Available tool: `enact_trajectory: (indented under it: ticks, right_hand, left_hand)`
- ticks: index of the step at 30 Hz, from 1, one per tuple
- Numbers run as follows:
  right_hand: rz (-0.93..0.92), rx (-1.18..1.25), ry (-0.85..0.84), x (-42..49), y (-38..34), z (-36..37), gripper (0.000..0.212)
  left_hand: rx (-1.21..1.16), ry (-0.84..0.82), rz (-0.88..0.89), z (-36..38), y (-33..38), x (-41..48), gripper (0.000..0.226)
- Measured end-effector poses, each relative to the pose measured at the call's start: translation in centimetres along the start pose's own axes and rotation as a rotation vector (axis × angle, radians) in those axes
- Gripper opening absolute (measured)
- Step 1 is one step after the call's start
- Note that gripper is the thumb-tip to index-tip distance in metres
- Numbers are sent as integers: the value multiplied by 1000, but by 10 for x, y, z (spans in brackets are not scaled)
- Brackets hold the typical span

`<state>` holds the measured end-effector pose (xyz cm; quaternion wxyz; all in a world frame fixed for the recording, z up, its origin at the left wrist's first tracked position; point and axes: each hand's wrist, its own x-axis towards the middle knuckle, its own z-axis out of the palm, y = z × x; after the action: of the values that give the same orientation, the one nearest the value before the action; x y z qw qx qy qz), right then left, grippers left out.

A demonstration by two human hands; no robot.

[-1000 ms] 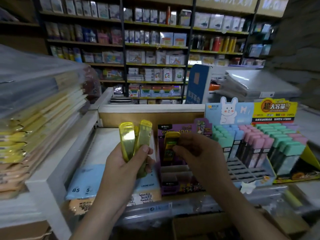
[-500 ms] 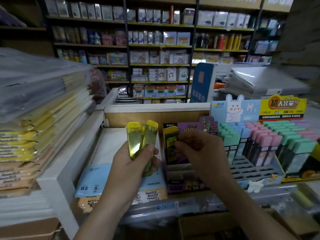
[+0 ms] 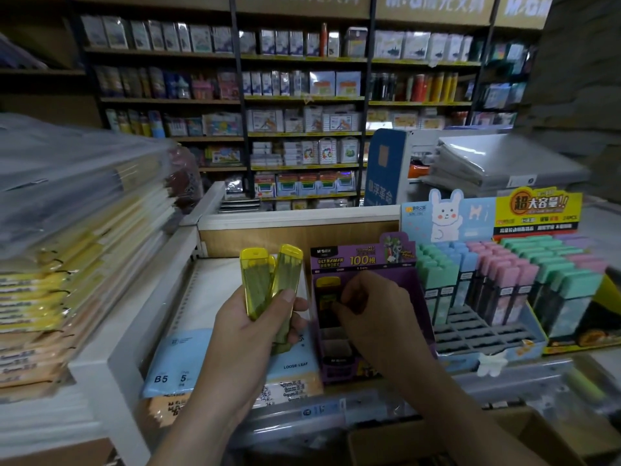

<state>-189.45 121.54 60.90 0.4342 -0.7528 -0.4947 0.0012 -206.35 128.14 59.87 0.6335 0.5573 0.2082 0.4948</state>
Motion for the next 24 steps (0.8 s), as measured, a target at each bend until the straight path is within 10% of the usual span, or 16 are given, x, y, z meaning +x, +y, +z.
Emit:
enact_trajectory:
  ticks: [24]
  right_hand:
    - [62,890,-284,-11,-31,-19,11]
  left_hand:
    - [-12,-175,-43,-2,8,-4,41]
